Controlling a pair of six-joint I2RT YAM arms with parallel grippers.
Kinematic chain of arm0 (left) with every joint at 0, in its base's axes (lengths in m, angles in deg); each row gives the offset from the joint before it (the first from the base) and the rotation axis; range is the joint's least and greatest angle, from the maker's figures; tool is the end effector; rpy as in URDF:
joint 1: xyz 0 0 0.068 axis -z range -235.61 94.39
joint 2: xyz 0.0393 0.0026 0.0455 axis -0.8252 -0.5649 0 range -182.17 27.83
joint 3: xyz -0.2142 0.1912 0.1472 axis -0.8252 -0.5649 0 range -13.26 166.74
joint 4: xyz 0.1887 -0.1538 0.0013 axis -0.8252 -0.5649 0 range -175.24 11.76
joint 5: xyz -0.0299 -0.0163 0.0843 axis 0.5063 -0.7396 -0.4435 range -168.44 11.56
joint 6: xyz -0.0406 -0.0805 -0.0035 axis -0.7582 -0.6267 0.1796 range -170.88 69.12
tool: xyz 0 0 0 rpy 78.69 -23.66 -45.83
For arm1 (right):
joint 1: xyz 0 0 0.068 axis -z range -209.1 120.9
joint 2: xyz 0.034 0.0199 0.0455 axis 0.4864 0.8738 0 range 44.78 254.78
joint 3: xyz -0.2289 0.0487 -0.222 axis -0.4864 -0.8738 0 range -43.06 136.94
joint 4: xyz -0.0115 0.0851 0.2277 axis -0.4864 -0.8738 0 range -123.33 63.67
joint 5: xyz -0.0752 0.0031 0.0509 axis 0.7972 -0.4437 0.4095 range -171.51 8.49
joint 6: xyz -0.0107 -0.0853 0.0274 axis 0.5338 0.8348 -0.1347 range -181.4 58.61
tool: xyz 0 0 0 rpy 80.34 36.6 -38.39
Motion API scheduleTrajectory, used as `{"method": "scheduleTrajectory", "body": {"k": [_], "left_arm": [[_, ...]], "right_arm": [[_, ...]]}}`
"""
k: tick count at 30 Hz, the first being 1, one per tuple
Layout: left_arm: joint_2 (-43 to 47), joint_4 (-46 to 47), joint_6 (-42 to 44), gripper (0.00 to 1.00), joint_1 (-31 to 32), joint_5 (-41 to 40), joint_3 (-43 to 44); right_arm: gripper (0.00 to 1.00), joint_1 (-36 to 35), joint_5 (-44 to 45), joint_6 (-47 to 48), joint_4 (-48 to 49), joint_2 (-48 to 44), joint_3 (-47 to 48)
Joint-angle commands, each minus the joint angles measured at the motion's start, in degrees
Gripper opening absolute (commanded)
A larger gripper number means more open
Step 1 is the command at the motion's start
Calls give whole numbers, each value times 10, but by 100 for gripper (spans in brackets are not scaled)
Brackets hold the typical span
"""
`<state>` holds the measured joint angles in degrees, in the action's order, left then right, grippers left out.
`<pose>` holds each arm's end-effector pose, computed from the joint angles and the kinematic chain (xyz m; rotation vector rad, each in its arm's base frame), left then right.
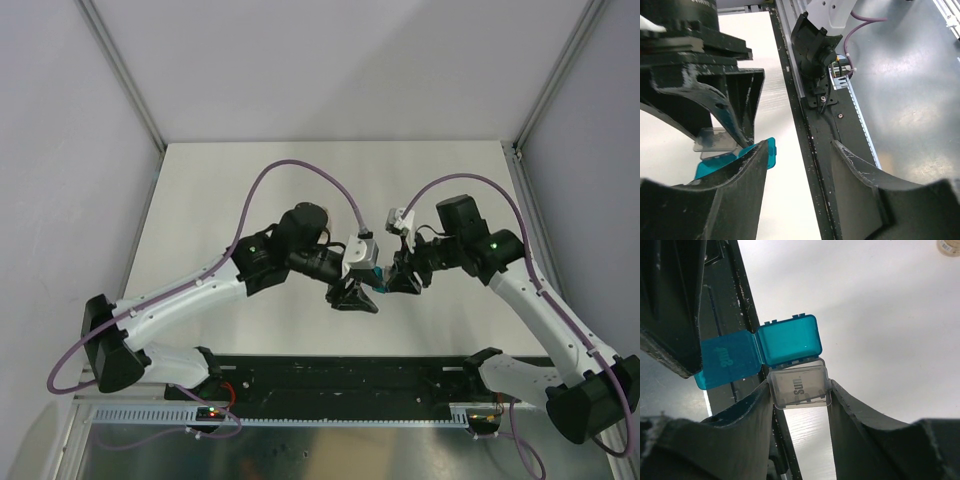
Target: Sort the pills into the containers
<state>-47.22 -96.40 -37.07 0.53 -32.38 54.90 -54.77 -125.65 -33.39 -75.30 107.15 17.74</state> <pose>0.1122 -0.2712 0.3955 1.6050 1.3415 -1.2644 0.1422 0.1306 0.3447 -1.3326 1.8952 0.9126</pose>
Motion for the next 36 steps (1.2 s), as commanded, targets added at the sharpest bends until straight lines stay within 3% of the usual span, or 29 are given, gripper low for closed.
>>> {"method": "scheduleTrajectory", "body": {"k": [1, 7, 17, 23, 29, 36], "left_arm": [[12, 1, 17, 56, 6, 14, -16], [12, -1, 29, 57, 6, -19, -19], [20, -1, -16, 81, -34, -55, 26], [36, 11, -57, 90, -66, -78, 22], [38, 79, -183, 94, -134, -85, 7], [-36, 96, -329, 94, -199, -41, 41]], "right_arm": [[0, 7, 1, -6, 9, -2, 24], [0, 12, 2, -6, 6, -9, 28], [0, -7, 47, -4, 9, -22, 24], [0, -28, 91, -1, 19, -32, 23], [0, -62, 151, 12, 42, -53, 23], [0, -115, 251, 46, 81, -67, 22]]}}
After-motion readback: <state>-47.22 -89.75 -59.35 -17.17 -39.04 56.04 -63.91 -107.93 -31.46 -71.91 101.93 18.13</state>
